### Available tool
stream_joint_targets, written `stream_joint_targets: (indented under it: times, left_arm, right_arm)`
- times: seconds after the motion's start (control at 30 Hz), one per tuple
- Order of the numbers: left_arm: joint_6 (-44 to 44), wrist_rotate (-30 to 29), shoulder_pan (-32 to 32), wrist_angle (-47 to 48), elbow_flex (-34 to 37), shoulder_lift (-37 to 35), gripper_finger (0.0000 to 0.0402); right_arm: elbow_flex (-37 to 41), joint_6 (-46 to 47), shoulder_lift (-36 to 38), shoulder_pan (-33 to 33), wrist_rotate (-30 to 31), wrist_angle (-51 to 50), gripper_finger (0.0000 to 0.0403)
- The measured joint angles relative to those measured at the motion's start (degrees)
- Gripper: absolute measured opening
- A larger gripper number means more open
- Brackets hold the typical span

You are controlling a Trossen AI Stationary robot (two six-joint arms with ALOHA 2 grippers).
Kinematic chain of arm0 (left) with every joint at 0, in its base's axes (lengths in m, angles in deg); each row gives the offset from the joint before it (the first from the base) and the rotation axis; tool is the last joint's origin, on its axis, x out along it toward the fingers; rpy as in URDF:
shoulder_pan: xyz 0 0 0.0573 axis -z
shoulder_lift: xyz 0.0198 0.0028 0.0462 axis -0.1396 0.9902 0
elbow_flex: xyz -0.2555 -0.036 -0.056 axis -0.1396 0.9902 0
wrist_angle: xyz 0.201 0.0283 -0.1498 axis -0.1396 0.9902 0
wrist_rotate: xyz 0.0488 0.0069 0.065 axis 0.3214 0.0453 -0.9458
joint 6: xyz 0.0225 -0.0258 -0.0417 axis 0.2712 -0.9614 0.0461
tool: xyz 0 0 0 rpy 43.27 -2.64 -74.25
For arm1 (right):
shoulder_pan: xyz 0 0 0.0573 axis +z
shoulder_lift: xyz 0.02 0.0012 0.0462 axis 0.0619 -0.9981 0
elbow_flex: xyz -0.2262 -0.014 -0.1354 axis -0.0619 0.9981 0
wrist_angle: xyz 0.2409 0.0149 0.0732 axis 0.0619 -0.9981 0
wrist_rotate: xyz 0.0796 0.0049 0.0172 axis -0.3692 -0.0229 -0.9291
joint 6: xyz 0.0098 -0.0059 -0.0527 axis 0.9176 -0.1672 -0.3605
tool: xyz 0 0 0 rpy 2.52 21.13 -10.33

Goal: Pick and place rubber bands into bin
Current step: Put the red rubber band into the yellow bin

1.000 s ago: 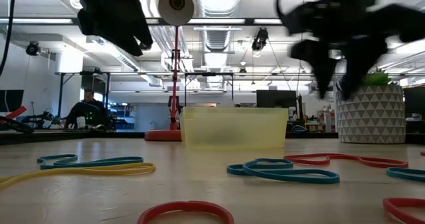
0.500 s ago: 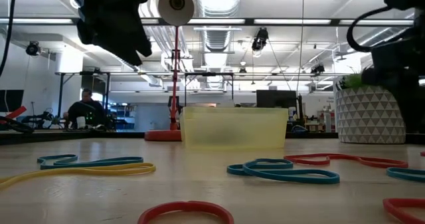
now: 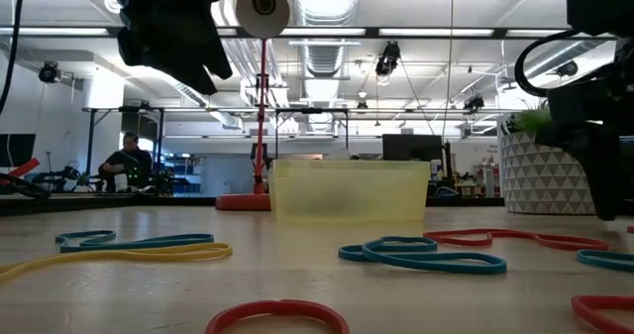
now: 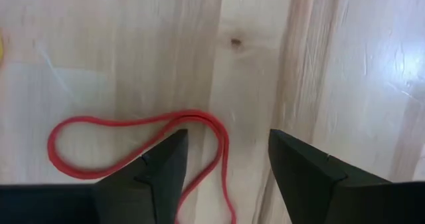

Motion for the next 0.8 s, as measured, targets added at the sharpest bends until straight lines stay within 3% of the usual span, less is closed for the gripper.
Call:
stream_joint_targets:
  times: [0.13,0.5,0.8]
  left_arm:
    - [0.12,0.00,-0.02,0.00,0.00,0.00,0.0212]
    - [1.51,0.00,-0.15,-0.02,0.00,0.00,0.0212]
    - [3.25,-0.02,-0.18,-0.04,0.00,0.00,0.0212]
  right_arm:
    - [0.37,0.07,-0.06,0.00,-0.91,0.47,0.0173]
    - [1.75,0.05,0.11,-0.32,-5.10,2.40,0.0047]
    - [-0.75,8.49,-0.11,-3.28,-9.80,1.19,0.0009]
